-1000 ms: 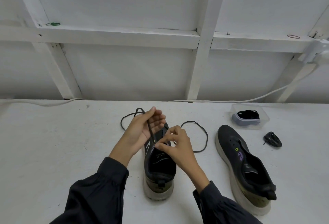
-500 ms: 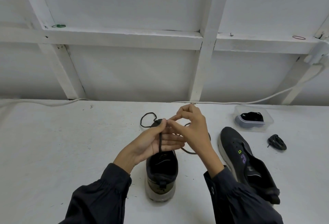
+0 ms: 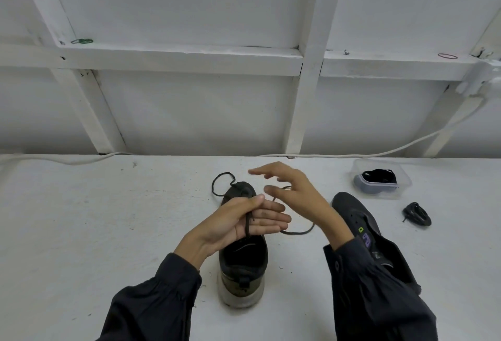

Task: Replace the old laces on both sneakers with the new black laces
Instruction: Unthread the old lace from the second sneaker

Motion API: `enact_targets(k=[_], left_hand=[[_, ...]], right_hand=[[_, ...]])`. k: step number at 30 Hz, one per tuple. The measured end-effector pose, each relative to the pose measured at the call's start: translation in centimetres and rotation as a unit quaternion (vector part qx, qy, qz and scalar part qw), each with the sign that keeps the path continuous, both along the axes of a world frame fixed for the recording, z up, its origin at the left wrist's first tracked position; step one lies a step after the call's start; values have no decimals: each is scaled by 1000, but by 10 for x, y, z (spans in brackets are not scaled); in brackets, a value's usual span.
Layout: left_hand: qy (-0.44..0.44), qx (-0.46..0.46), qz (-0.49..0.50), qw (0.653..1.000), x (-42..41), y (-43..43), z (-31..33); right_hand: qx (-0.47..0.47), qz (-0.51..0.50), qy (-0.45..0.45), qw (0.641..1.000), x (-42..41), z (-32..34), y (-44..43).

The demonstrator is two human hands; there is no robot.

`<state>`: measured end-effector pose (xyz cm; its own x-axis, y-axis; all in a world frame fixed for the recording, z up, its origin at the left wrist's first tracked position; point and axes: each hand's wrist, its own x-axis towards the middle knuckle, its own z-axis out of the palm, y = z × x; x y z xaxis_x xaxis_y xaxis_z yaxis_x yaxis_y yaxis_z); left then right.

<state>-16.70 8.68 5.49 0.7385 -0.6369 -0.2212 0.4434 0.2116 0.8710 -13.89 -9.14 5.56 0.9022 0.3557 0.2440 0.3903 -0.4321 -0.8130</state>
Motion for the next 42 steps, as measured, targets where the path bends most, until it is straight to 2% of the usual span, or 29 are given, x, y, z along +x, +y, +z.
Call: enact_targets(k=[2, 4, 7, 10, 13, 18, 21, 25, 27, 32, 36, 42], left_hand=[[-5, 5, -14, 1000, -2, -2, 0], [-7, 4, -22, 1000, -3, -2, -2], [-34, 4, -27, 999, -4, 0, -5], [-58, -8, -41, 997, -2, 3, -4], [-82, -24, -52, 995, 3, 3, -1], [-100, -38, -2, 994, 15, 10, 1], [-108, -36, 20, 993, 22, 14, 4], [-146, -22, 49, 988, 32, 17, 3], [-157, 2, 45, 987, 33, 17, -1], [-131, 36, -14, 991, 25, 18, -11], [-113, -29, -56, 992, 15, 11, -10], [-40, -96, -40, 994, 12, 7, -9]], right_hand=[[-61, 62, 46, 995, 9, 0, -1], [-37, 82, 43, 995, 15, 1, -2], [48, 68, 13, 996, 20, 6, -5], [68, 54, 4, 996, 19, 0, 2], [70, 28, 18, 997, 12, -22, 11], [92, -28, 89, 991, -14, -56, 28], [5, 2, 23, 1000, -25, -53, 31], [-100, 68, 30, 992, -33, -33, 26], [-120, 109, 27, 986, -36, -19, 25], [-72, 94, 20, 993, -23, 22, 9], [-104, 70, -9, 992, -6, 37, 1], [-57, 66, -15, 996, 4, 35, 6]])
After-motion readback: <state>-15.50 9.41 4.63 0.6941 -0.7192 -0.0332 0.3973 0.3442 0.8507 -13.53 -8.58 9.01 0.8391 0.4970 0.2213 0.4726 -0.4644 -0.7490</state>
